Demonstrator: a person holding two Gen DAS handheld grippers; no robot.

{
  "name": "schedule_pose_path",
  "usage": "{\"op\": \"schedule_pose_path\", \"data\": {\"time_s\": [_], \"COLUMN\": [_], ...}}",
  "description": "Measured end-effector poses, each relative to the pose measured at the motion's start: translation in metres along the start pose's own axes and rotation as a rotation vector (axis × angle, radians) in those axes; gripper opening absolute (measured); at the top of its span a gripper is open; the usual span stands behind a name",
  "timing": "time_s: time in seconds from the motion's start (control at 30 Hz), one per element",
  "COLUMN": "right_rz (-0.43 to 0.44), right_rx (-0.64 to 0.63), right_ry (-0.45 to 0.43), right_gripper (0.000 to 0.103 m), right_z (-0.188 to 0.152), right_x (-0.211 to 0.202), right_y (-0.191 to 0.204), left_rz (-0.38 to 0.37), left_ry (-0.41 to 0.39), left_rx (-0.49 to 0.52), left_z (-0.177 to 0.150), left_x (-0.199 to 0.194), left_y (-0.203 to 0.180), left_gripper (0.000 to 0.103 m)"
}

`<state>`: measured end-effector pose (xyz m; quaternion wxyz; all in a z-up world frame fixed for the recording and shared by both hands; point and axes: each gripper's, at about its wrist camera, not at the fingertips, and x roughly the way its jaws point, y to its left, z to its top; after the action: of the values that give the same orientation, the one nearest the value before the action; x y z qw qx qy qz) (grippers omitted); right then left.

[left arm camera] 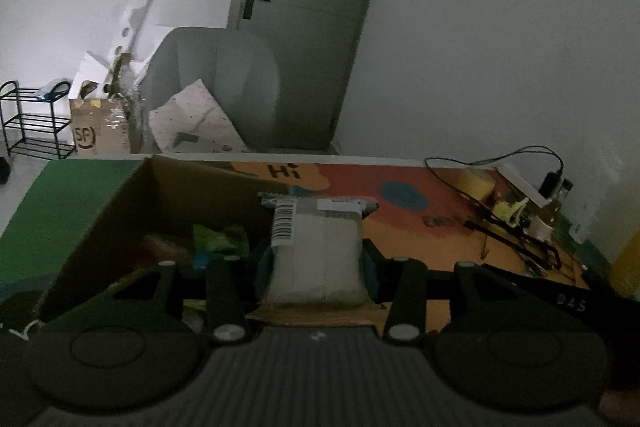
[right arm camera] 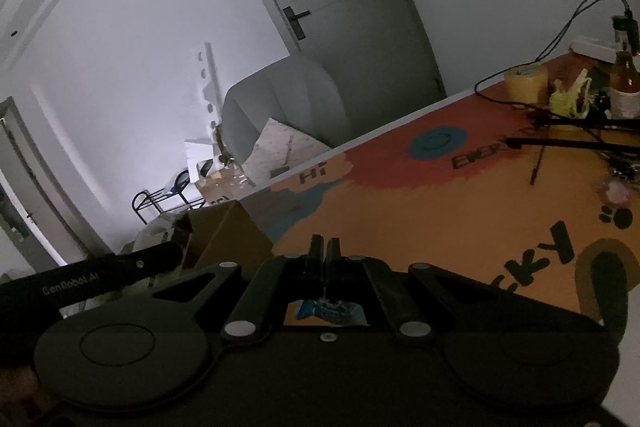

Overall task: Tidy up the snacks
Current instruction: 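Open the left gripper to drop the white packet while the right gripper releases the blue packet into the box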

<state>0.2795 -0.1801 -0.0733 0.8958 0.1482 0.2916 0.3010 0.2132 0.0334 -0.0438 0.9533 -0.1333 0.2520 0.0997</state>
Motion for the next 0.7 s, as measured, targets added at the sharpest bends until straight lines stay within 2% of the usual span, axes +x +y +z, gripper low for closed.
{"op": "schedule_pose_path", "data": {"time_s": [0.43, 0.7], "right_rz": [0.064, 0.084], "right_rx": [-0.041, -0.075], "right_ry": [0.009, 0.011], "right_gripper": [0.0, 0.0], "right_z": [0.002, 0.005], "right_x": [0.013, 0.02], "right_y": [0.039, 0.062], "left_rz": [0.087, 0.108], "left_ry": [-0.02, -0.006], "left_rx": [-0.077, -0.121], "left_z": [0.006, 0.006], "left_x": [-0.018, -0.018], "left_y": [0.058, 0.087], "left_gripper": [0.045, 0.045]}}
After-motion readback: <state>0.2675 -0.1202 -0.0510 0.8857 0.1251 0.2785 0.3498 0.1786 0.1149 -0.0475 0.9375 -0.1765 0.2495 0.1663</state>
